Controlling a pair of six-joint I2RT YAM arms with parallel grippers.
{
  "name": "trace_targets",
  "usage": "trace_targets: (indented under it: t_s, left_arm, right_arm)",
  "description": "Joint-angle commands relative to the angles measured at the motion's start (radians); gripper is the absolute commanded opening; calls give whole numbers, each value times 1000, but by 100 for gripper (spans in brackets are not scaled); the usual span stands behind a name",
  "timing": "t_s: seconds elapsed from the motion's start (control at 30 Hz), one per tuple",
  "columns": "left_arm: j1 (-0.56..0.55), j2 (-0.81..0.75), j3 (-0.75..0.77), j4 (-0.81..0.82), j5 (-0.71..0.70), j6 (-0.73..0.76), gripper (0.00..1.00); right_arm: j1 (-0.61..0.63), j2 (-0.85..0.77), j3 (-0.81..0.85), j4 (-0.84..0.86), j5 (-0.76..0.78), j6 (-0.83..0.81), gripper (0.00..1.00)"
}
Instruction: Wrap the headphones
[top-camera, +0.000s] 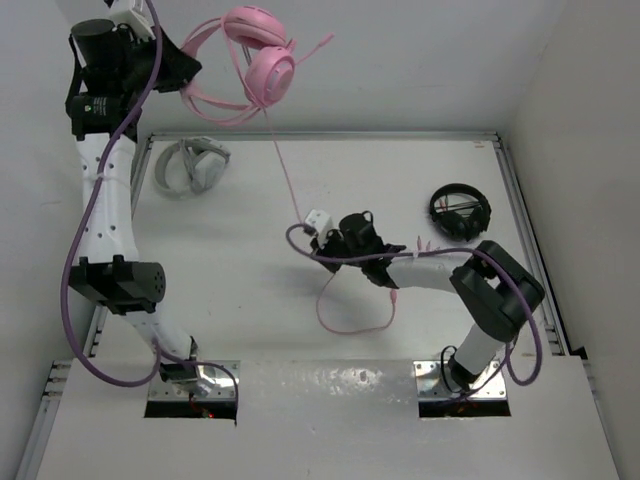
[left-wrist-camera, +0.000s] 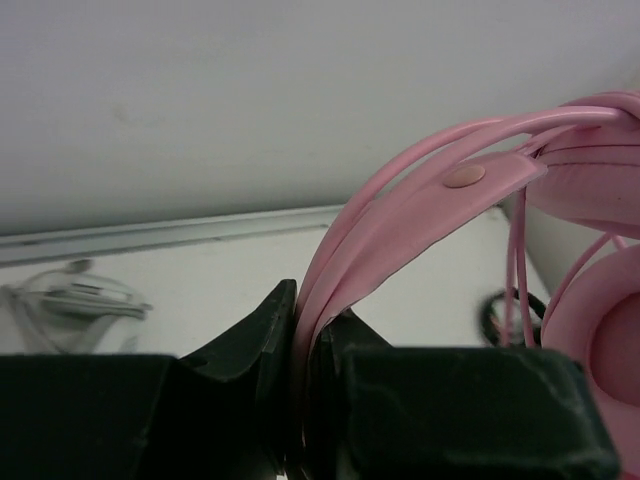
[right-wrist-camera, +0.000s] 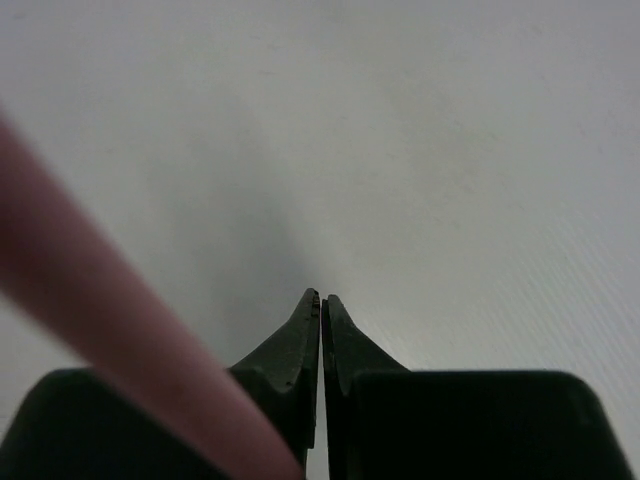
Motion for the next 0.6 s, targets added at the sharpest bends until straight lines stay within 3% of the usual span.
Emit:
trace_targets:
  t_s: [0.0, 0.13, 0.3, 0.43, 0.57]
  left_arm:
    - [6, 5, -75, 281, -310, 22, 0]
    - [-3, 55, -175, 381, -531, 212, 0]
    - [-85, 46, -395, 518, -718, 507, 0]
    - [-202, -99, -698, 611, -678, 786, 0]
    - [-379, -288, -960, 562, -637, 927, 0]
  right_arm:
    - [137, -121, 91, -333, 55, -204, 0]
    - [234, -285, 168, -487, 91, -269, 0]
    - [263, -573, 174, -458, 172, -322, 0]
    - [260, -684, 185, -340, 396, -408, 0]
    - [231, -662, 283, -288, 557, -528, 0]
